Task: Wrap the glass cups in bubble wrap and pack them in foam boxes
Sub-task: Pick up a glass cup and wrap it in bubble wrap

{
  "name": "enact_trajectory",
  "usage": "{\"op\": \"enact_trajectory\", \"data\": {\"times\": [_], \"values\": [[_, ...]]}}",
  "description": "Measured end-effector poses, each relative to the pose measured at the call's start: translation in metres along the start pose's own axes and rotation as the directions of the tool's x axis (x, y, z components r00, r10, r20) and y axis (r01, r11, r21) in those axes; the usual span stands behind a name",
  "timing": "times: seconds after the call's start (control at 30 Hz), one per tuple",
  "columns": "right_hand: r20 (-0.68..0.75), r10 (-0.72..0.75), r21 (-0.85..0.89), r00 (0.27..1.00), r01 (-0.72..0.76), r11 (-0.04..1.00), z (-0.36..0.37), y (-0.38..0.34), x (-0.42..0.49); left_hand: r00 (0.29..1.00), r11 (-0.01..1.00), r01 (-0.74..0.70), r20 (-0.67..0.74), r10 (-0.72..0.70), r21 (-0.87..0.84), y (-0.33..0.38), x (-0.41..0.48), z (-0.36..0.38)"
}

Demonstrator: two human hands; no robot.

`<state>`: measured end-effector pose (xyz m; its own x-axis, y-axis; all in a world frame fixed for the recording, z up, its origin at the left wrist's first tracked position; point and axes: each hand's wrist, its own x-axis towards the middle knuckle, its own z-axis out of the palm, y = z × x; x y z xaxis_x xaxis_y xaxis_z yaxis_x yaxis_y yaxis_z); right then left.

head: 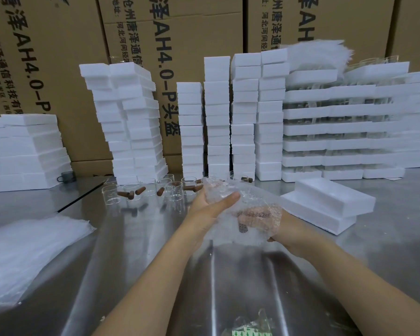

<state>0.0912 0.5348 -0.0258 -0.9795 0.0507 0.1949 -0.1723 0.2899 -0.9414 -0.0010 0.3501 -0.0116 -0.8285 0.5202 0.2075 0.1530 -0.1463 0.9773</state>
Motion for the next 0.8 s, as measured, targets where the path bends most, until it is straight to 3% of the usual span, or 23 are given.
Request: {"op": "enact_trajectory", "data": {"times": [0.23, 0.4, 0.5, 0.6, 0.8], "values": [[-0.023, -0.057, 0.084, 0.998, 0.058, 0.995, -0.004, -0.008, -0.002, 0.992, 0.988, 0.018, 0.124, 0.001, -0.153, 0.002, 0.007, -0.020], [-0.005, -0.051, -0.007, 0.999, 0.051, 0.999, 0.001, -0.003, 0.000, 0.991, 0.981, 0.059, 0.133, -0.034, -0.186, -0.001, 0.005, -0.007], [-0.055, -0.013, 0.104, 0.998, 0.018, 0.994, 0.005, -0.001, -0.001, 0.992, 0.974, 0.082, 0.108, -0.060, -0.212, -0.002, 0.002, 0.004], [-0.123, 0.030, 0.093, 0.992, -0.019, 0.996, 0.007, 0.007, 0.004, 0.994, 0.966, 0.074, 0.097, -0.051, -0.250, -0.008, 0.003, 0.012], [-0.161, 0.160, 0.460, 0.974, -0.070, 0.885, 0.014, 0.002, -0.007, 0.992, 0.975, 0.060, 0.123, -0.034, -0.213, -0.013, 0.001, 0.020]]}}
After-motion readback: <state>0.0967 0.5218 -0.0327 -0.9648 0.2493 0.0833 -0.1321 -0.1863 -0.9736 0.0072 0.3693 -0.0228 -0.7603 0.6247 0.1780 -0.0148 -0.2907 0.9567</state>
